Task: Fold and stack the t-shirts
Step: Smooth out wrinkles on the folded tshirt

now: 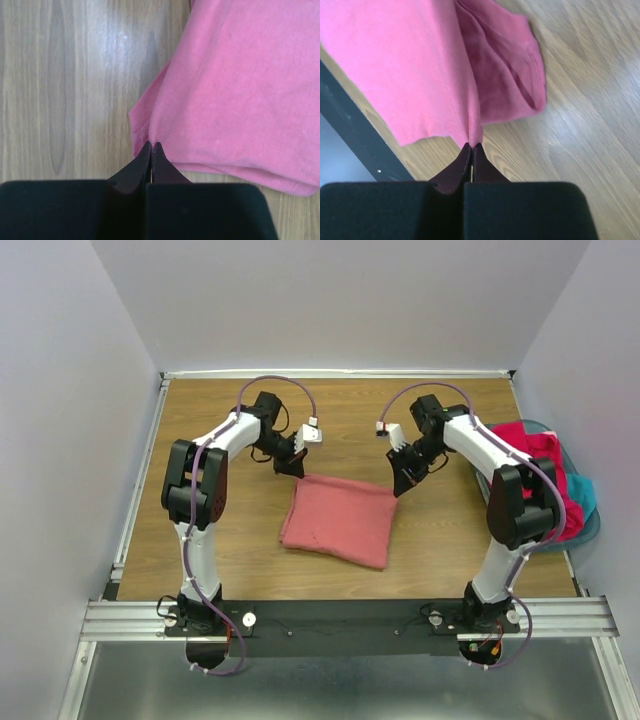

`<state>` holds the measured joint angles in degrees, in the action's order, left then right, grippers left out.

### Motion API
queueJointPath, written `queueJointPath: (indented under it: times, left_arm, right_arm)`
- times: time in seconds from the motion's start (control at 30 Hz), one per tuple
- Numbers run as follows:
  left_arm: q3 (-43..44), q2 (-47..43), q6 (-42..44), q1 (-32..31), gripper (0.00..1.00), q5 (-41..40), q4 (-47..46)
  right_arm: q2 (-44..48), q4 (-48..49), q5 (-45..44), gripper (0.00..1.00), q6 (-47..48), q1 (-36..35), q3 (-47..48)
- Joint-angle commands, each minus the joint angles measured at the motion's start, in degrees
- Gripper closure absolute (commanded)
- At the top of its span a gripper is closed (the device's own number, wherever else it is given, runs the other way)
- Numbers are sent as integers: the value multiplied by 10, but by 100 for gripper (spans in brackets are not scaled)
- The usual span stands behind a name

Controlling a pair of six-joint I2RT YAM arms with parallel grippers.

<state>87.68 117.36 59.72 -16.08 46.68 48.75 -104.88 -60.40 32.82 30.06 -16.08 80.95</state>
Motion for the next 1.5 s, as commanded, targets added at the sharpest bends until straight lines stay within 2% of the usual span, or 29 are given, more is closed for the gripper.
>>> queueJointPath:
  times: [0.0,0.37,0.57,0.87,1.17,1.2,1.23,1.27,1.33,1.37,1.4,1.43,1.47]
  left_arm:
    - [13,-5,-5,15,100,-24,-6]
    - [61,-20,0,15,100,-10,20]
    - [77,17,-65,15,100,-40,-65]
    - [129,120,-131,20,100,-97,-102]
    - [139,105,-184,28,100,-105,-129]
    - [138,91,-199,29,96,-100,-131]
    - [129,69,-210,32,89,-85,-142]
    - [121,56,-223,35,73,-78,-153]
    - [102,23,-279,41,61,-68,-182]
    - [94,-10,-292,47,53,-51,-203]
    - [79,-27,-308,49,42,-45,-214]
    - [71,-57,-337,50,24,-27,-232]
    - [56,-70,-351,49,12,-13,-242]
  right_arm:
    - [-5,-20,-43,100,10,25,-9]
    - [-112,36,-42,99,-28,39,57]
    - [-137,62,-60,100,-46,39,62]
    - [-178,89,-97,99,-54,45,97]
    - [-215,111,-107,98,-101,60,194]
    - [-217,112,-109,94,-107,59,206]
    - [-218,113,-108,76,-117,59,231]
    - [-215,113,-108,64,-122,59,244]
    - [-206,112,-103,47,-143,60,277]
    - [-201,112,-99,34,-151,60,285]
    - [-193,112,-91,21,-159,60,293]
    - [-178,112,-70,3,-180,60,302]
    - [-169,112,-54,0,-192,60,302]
